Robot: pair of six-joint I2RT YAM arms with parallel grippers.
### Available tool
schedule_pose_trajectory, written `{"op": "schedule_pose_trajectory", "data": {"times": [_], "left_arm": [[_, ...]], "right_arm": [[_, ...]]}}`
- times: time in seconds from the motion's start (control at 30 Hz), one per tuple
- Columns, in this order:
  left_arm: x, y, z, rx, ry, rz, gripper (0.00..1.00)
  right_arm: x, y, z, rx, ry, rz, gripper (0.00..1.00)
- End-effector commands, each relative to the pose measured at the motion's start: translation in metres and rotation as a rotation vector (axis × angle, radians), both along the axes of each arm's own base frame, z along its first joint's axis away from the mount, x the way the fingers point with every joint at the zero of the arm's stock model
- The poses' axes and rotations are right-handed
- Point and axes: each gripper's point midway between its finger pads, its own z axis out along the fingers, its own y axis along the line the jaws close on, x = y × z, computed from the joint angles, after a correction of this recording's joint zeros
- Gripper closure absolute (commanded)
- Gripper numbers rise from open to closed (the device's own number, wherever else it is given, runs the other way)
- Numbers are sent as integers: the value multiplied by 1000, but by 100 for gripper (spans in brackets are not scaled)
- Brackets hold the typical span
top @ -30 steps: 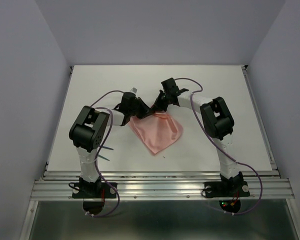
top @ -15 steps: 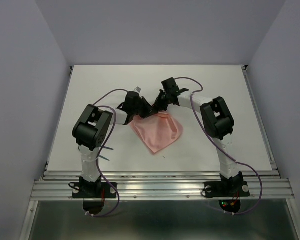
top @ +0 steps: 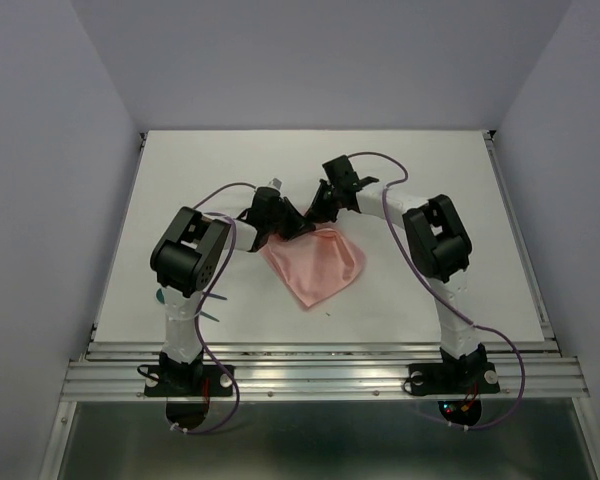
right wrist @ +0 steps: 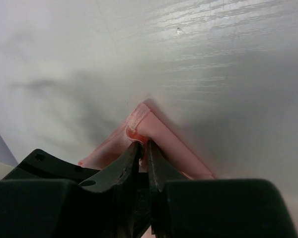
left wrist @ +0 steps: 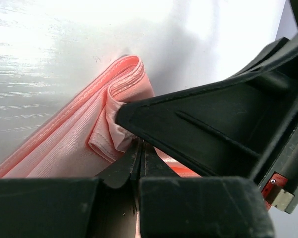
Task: Fold the napkin into a case and place the utensils inside
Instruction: Fold the lower triangle-folded napkin at the center of the board.
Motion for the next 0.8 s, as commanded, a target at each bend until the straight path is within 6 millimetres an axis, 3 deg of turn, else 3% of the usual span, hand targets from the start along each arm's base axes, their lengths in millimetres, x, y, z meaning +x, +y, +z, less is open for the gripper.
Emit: {"op": "schedule_pose_trajectory", "data": {"times": [0.0,0.1,0.13,0.3,0.33,0.4,0.43,0.47,0.5,0.53,0.57,0.6,0.67,0.73,0.77], "left_arm": [[-11,14,-21,63,61,18,94],[-12,18,-27,80,79,16,94],[-12,19,-28,85,82,15,94],[-14,21,-36,109,109,-6,93],[-14,21,-38,120,112,-27,94],[-12,21,-39,148,116,-55,94],[-14,22,-45,177,110,-106,94],[-13,21,-47,196,108,-132,94],[-8,20,-44,216,113,-155,94],[-10,21,-49,235,121,-180,94],[-8,22,-48,255,111,-204,94],[-8,23,-49,261,111,-211,94],[-9,24,-48,257,109,-217,94],[-9,24,-48,253,109,-221,94],[-10,24,-50,253,114,-222,94]], "right_arm": [[-2,-14,32,-77,-81,23,80],[1,-15,72,-73,-175,60,66],[2,-16,81,-72,-197,67,66],[-3,-33,111,-110,-271,75,53],[-8,-46,112,-139,-285,76,52],[-13,-65,109,-194,-317,110,47],[-27,-75,89,-230,-290,141,46],[-35,-79,84,-245,-299,171,40],[-39,-80,96,-238,-360,198,35],[-47,-85,90,-266,-375,257,32],[-60,-94,72,-297,-341,277,28],[-64,-103,73,-331,-352,272,27],[-83,-117,50,-377,-311,301,22],[-94,-122,45,-378,-297,299,20],[-104,-127,34,-378,-276,297,20]]}}
